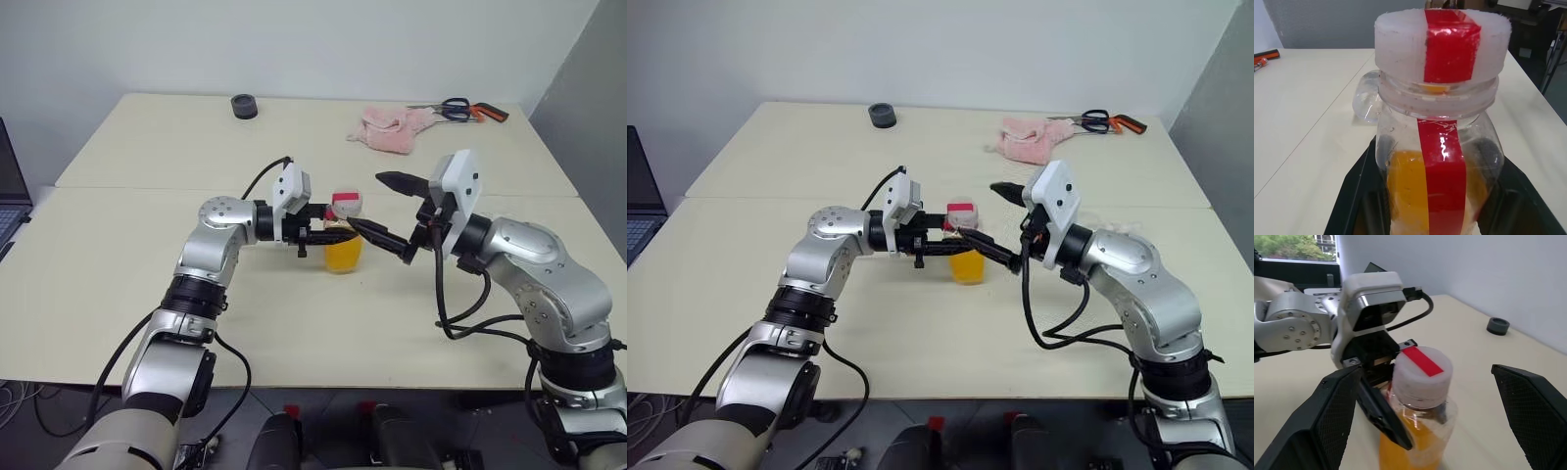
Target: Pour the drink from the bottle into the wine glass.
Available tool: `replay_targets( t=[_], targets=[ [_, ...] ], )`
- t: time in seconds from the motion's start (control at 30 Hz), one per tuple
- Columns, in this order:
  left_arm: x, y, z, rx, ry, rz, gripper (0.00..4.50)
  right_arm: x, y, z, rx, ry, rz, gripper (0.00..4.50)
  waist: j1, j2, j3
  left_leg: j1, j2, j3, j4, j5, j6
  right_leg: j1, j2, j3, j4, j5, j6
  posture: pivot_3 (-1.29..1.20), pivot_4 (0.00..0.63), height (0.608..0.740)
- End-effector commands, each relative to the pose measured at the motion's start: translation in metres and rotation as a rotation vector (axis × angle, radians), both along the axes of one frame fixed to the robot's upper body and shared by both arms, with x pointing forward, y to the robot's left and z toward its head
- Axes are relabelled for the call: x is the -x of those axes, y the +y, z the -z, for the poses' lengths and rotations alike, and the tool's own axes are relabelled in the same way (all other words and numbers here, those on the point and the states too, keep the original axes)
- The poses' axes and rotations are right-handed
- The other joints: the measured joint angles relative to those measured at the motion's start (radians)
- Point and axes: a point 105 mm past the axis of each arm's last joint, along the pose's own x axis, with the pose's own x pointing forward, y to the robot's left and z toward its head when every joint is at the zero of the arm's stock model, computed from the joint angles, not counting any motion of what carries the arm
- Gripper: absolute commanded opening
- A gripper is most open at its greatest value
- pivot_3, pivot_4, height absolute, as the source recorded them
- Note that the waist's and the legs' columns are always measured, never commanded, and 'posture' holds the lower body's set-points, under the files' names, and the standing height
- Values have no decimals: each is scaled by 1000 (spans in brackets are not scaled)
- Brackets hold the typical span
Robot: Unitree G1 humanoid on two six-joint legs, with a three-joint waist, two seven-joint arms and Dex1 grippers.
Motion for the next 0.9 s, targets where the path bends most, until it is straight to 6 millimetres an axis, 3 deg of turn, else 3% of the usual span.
replay_targets(
  t=[0.03, 0.9],
  targets=[
    [5, -1, -19, 35, -70, 30, 1692, 8, -1, -11, -7, -40, -22, 4500, 0, 0, 0, 0, 0, 0, 0, 0, 0, 0, 0, 0, 0, 0, 0, 0, 150, 740],
    [12, -6, -20, 27, -57, 92, 1692, -6, 11, -13, -74, 23, -52, 4500, 0, 0, 0, 0, 0, 0, 0, 0, 0, 0, 0, 0, 0, 0, 0, 0, 150, 740]
  ],
)
